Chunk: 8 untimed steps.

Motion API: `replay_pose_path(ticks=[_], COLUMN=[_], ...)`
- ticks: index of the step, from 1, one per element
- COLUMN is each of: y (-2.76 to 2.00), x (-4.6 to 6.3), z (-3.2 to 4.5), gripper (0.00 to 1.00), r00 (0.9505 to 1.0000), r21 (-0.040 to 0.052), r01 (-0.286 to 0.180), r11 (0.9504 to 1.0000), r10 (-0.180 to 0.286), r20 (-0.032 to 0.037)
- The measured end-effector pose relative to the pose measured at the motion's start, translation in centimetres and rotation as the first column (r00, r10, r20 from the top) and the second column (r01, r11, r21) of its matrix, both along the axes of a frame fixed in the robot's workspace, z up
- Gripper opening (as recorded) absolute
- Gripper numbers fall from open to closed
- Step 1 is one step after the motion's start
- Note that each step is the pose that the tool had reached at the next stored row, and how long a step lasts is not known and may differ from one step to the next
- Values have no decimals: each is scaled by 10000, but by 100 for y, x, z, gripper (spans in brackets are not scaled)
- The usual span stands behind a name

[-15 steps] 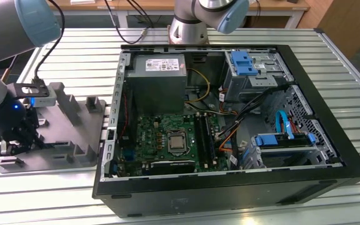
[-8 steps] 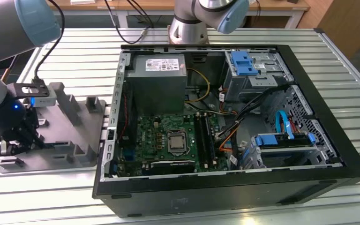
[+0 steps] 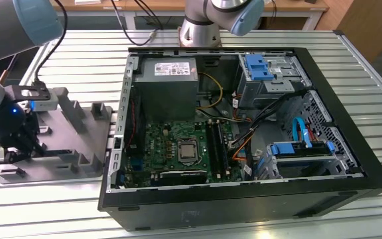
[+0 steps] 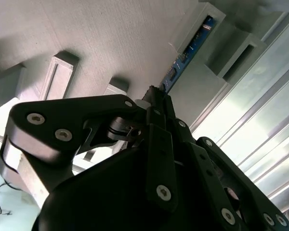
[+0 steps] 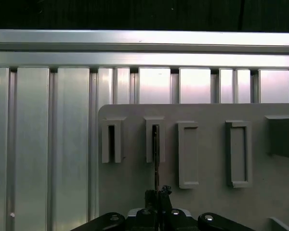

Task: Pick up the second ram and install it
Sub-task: 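Pick up the second ram and move it above second insertion slot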

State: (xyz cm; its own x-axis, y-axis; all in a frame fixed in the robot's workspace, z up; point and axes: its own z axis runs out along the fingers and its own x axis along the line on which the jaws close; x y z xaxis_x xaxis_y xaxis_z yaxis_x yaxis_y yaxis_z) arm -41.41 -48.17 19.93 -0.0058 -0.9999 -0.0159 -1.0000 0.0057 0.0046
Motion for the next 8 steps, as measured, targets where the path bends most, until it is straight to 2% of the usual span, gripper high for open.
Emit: replay_pose_path(ticks=[8], y=[0], x=[0], z=[106], gripper=[14], r00=[10000], r21=[-1], r01=[-1], r11=[10000], r10=[1], r20=[-1])
